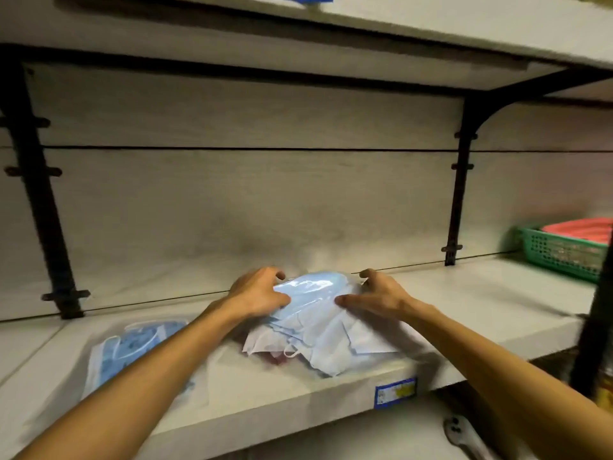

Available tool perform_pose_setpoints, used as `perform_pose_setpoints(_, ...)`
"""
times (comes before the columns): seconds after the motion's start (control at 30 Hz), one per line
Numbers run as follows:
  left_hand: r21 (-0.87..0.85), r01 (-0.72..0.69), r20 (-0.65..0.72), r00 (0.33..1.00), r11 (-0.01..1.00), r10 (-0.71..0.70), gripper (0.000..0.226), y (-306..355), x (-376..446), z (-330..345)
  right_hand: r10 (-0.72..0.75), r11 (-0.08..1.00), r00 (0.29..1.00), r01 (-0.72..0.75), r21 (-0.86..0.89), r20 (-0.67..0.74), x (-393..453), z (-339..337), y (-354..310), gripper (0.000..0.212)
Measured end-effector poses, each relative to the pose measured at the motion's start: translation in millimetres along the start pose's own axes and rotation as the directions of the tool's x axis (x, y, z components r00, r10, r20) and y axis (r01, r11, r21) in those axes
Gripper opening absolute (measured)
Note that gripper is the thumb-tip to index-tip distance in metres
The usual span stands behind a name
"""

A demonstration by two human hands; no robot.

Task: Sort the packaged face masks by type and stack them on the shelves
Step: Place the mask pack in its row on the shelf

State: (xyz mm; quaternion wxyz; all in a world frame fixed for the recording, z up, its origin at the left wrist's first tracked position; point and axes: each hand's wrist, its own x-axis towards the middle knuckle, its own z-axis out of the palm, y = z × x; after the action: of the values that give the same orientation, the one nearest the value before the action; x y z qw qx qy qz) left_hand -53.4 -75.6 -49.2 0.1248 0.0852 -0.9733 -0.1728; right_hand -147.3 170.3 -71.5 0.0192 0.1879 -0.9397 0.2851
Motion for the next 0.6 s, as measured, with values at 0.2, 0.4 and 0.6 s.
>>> perform_pose_setpoints(0.2,-0.169,0.139,-0.022,0.989,0.976,-0.145,0.027,-15,6,-11,-0.015,0.916,0.999,0.029,0.400,-0.038,35,1,6,0.080)
perform_pose_setpoints(0.4,-0.379,0.233,-0.081,0.956,0.895,-0.283,0.021,-22,-1,-16,-0.069,0.825,0.976,0.171,0.539,-0.205,46,14,5,0.057)
perform_pose_setpoints(0.6,-0.504,0.252,-0.090,0.936,0.826,-0.340,0.041,-14,-22,-13,-0.064,0.828,0.945,0.230,0.512,-0.320,49,4,11,0.053)
